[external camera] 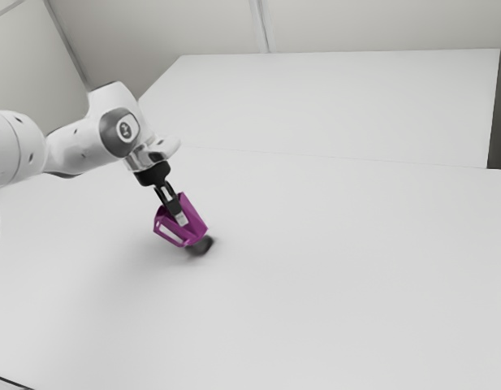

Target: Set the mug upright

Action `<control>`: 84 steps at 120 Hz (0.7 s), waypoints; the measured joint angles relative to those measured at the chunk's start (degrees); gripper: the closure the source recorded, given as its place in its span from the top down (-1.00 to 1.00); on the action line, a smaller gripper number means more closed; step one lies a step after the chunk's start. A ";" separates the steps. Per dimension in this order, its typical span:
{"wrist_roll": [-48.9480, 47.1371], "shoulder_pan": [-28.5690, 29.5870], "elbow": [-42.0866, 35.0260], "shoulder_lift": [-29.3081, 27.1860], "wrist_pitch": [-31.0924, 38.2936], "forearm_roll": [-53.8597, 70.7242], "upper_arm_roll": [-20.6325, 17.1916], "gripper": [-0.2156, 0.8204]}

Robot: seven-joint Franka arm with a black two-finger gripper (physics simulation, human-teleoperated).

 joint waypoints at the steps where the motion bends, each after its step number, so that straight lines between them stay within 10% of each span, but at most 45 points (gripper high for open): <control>1: -0.16 -0.14 -0.18 -0.03 0.29 0.44 0.00 -0.93; 59: -7.36 -4.57 -4.38 -0.81 8.46 13.68 0.03 -0.93; 84: -8.84 -5.19 -4.28 -0.55 8.74 15.12 0.02 -0.09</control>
